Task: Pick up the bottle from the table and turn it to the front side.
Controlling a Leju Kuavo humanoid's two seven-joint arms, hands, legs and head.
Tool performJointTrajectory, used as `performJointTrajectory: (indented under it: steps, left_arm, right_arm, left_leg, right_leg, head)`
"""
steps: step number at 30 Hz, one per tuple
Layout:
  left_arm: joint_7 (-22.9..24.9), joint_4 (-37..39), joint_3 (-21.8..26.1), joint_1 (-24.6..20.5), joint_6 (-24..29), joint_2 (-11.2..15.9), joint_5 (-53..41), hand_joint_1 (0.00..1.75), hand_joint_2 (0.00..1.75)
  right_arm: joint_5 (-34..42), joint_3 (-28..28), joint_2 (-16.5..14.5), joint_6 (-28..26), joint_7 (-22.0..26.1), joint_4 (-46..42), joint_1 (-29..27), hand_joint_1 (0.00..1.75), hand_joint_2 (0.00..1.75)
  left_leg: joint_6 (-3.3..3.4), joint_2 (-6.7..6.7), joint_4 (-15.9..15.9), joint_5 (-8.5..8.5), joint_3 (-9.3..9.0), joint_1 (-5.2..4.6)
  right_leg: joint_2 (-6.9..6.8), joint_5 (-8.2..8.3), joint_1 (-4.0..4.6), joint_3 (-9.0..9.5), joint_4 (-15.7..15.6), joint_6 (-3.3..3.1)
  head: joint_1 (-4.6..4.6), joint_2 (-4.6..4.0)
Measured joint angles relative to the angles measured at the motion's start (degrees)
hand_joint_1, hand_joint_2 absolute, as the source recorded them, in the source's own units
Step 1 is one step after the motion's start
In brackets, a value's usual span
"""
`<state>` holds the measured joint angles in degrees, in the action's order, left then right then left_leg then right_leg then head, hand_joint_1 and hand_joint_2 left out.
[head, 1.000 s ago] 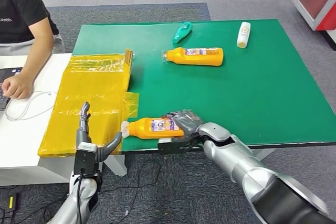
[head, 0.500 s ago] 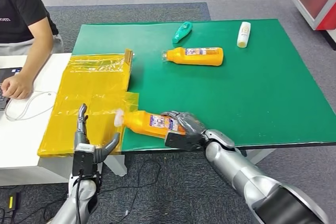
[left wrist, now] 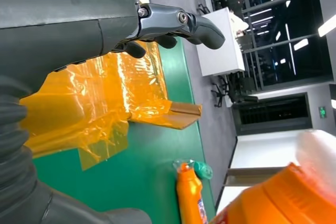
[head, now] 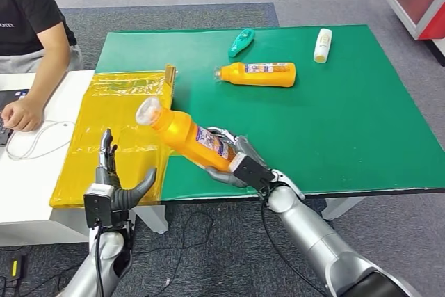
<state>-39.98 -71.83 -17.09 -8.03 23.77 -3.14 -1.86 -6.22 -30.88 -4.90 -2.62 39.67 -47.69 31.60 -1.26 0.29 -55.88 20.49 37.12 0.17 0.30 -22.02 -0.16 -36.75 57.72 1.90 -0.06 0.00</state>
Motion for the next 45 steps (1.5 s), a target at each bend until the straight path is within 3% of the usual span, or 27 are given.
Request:
performJointTrajectory:
  steps: [5, 11, 23, 34, 45]
  left_arm:
    - [0.0, 0.0, -0.4, -0.7, -3.3, -0.2, 2.7, 0.0, 1.75]
    - [0.0, -0.7, -0.5, -2.0, -15.2, -1.0, 11.6, 0.0, 1.75]
    - [4.2, -11.4, -3.8, -1.7, -32.6, -1.1, 26.9, 0.0, 1.75]
    - [10.4, -12.3, -5.5, -2.9, -35.7, -1.0, 32.4, 0.0, 1.75]
    - [10.8, -10.8, -5.5, -4.2, -34.1, -1.1, 32.9, 0.0, 1.75]
  right_arm:
    - [-1.0, 0.0, 0.0, -1.8, 0.0, -2.5, -0.9, 1.75, 1.75]
    - [-2.9, -2.5, 0.0, -8.4, 0.0, -6.3, -2.5, 1.75, 1.75]
    - [-2.1, -4.1, 0.2, -8.6, 0.0, -7.9, -3.6, 1.75, 1.75]
    - [-3.6, -6.7, 0.2, -11.2, 0.0, -7.9, -3.5, 1.75, 1.75]
    - [-4.3, -8.2, 0.4, -13.5, 0.0, -7.9, -3.3, 1.75, 1.75]
  left_leg:
    - [0.0, 0.0, 0.0, 0.0, 0.0, 0.0]
    - [0.0, 0.0, 0.0, 0.0, 0.01, 0.0]
    - [0.0, 0.0, 0.0, 0.0, 0.09, 0.0]
    - [0.0, 0.0, 0.0, -0.01, 0.09, 0.0]
    - [0.0, 0.0, 0.0, -0.01, 0.1, 0.0]
  right_leg:
    - [0.0, 0.0, 0.0, 0.0, 0.0, 0.0]
    - [0.0, 0.0, 0.0, -0.02, 0.0, 0.0]
    - [0.0, 0.0, 0.0, -0.06, 0.0, 0.0]
    - [0.0, 0.0, 0.0, -0.08, 0.0, 0.0]
    - [0.0, 0.0, 0.0, -0.1, 0.0, 0.0]
  head:
    - [0.01, 0.0]
    - [0.0, 0.0]
    - [0.01, 0.0]
    - [0.02, 0.0]
    - [0.01, 0.0]
